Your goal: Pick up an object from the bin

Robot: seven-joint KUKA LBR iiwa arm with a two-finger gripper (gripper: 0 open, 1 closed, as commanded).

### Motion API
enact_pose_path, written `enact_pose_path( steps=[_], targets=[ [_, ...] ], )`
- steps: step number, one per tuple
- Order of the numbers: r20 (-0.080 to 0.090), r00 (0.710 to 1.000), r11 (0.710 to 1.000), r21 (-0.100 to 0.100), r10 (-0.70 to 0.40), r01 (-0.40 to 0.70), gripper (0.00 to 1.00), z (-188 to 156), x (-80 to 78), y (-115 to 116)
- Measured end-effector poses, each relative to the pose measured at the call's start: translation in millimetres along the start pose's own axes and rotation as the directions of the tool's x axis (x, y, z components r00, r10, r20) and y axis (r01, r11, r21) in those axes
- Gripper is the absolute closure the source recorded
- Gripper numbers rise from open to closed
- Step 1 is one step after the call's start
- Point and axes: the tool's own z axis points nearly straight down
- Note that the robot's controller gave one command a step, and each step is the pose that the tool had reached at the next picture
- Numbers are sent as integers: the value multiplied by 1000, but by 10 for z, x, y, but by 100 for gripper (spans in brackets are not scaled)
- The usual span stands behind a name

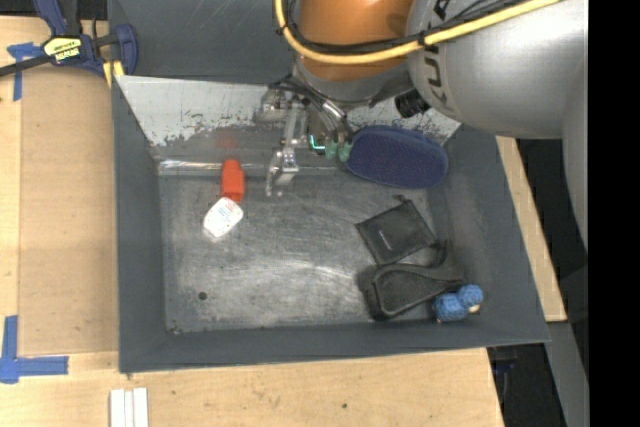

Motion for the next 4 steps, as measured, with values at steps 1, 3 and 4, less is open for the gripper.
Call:
enact_pose_path(
  steps=[1, 3, 4],
  targets=[
    [4, 919, 919, 1, -394, 394, 0, 1652, -13, 385],
    [3, 528, 528, 2, -849, 849, 0, 1371, -30, 331],
    [3, 292, 292, 2, -956, 956, 0, 1647, -72, 405]
  ],
)
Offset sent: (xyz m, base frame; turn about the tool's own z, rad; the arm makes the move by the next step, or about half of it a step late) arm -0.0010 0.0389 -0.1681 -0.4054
